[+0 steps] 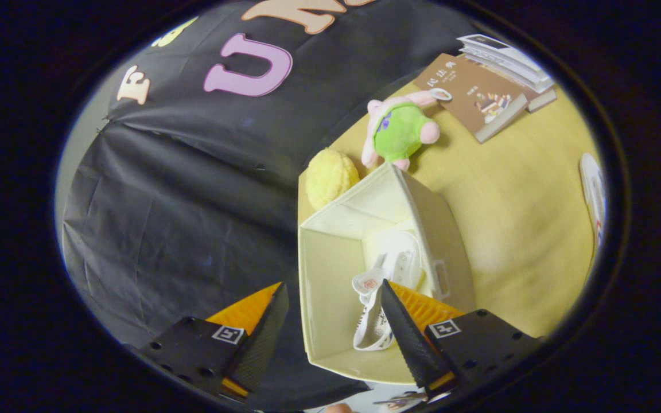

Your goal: Open the storage box then place both shoes into the box .Put the left shoe in first, then the right shoe, with the right side of both shoes facing outward in a uniform manner.

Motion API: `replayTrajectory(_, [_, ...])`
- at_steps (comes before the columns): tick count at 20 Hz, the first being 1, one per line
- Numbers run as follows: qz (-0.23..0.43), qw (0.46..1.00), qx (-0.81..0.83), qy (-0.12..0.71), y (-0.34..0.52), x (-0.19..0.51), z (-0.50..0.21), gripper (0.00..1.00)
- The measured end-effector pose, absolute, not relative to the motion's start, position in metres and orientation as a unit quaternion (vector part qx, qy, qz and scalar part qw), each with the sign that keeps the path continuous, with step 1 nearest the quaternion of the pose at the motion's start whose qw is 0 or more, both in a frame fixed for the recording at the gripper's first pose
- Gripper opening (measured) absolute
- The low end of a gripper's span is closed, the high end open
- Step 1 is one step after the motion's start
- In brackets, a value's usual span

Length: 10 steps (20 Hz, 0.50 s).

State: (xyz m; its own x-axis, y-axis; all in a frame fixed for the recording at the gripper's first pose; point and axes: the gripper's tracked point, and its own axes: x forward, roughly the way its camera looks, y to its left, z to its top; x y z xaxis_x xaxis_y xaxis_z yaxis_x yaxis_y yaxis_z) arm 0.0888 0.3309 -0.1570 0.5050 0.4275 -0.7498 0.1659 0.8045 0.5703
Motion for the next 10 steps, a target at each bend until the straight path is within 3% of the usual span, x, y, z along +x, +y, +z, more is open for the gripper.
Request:
replayTrajectory(5, [0.128, 0.846, 0.205, 0.474, 0.255, 0.066, -0.126, 1.0])
replayTrajectory(10, [0.07, 0.872, 0.054, 0.482, 0.126, 0.03, -0.136, 0.98])
